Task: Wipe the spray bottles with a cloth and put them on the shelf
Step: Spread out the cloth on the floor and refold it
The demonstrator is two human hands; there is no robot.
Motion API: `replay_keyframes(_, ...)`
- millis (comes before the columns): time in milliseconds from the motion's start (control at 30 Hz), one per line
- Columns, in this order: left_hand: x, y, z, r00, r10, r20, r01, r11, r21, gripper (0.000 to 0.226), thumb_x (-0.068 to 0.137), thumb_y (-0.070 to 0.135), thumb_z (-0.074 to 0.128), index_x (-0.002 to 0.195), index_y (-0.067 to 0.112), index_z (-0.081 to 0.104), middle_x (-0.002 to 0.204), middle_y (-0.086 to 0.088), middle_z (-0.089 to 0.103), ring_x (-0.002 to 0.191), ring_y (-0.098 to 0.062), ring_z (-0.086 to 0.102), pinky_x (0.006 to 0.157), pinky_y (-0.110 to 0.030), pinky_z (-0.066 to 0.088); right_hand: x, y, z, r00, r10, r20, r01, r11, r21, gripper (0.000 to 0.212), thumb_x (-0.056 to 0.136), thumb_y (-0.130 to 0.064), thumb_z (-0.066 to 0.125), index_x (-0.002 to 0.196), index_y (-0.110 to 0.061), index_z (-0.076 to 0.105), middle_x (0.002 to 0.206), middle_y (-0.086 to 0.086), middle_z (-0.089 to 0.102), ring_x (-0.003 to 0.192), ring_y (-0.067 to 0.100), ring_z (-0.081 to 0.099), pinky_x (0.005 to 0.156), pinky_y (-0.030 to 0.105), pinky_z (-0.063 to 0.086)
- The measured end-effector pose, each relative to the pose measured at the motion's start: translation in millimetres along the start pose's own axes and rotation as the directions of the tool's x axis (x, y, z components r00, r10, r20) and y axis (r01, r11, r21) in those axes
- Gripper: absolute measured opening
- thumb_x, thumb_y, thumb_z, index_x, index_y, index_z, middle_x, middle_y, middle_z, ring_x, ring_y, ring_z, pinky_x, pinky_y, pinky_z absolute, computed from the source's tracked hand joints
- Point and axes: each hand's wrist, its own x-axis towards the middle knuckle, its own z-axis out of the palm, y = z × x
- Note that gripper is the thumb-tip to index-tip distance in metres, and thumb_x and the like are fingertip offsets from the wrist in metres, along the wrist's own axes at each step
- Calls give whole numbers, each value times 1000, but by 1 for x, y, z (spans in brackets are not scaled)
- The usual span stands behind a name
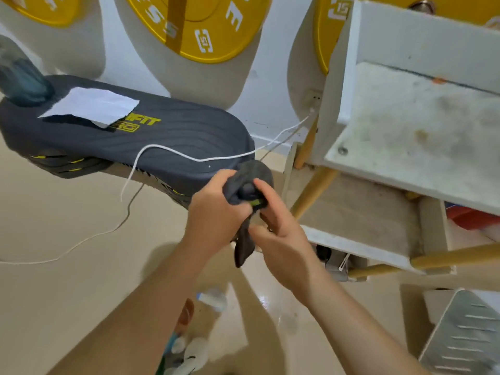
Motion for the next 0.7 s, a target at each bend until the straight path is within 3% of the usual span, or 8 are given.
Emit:
replay_keyframes(67,21,23,5,998,65,-2,-65,996,-56,30,73,16,66,98,32,62,80,11,66,79,-7,60,72,-21,47,-4,-7,-8,996,63,-67,-59,997,58,69,95,-8,50,133,-64,34,152,-15,39,139,5,41,106,33,46)
replay_keyframes(133,39,47,8,997,72,-23,-76,968,-238,25,82,6,64,92,28,61,75,12,62,70,5,57,66,-9,42,-12,-10,-17,973,181,-143,-164,979,125,62,100,-7,49,139,-54,36,151,-10,42,131,9,50,91,30,52)
replay_keyframes(267,75,82,13,1000,12,-10,-15,893,-450,32,86,-4,59,96,26,62,81,11,63,66,9,57,65,-11,48,-28,-2,-30,900,374,-223,-336,922,190,46,99,-4,52,128,-40,56,133,-11,58,111,11,63,86,32,55)
replay_keyframes(367,95,94,16,994,89,-57,-103,940,-324,39,80,-2,61,103,30,66,95,8,67,88,-6,62,82,-20,53,-33,0,-40,867,421,-268,-374,903,212,39,96,-3,55,111,-37,66,123,-13,64,105,9,67,88,34,56)
replay_keyframes(467,107,99,15,974,208,-95,-216,973,-79,43,81,1,61,115,26,69,104,3,55,91,-11,54,80,-5,40,-36,1,-50,830,463,-310,-400,883,247,34,95,-2,56,107,-30,70,117,-8,68,100,12,70,88,38,56)
replay_keyframes(533,107,100,24,960,281,-8,-281,960,0,44,80,1,61,119,22,69,108,-2,57,95,-15,56,85,-12,43,-35,3,-54,809,480,-341,-406,874,266,35,96,0,54,107,-28,70,117,-6,69,98,13,70,86,38,56)
replay_keyframes(600,96,99,41,935,314,162,-330,941,80,39,83,1,61,119,14,67,110,-8,61,100,-24,58,93,-29,47,-31,3,-55,787,496,-368,-401,864,305,36,97,0,53,113,-28,68,122,-6,66,103,12,68,87,37,57)
replay_keyframes(700,75,93,63,877,146,458,-204,976,80,35,92,-8,52,127,-4,56,121,-25,58,113,-38,54,89,-29,40,-17,6,-58,767,545,-338,-367,805,466,44,97,-1,54,133,-26,57,130,-6,60,113,14,63,92,41,56)
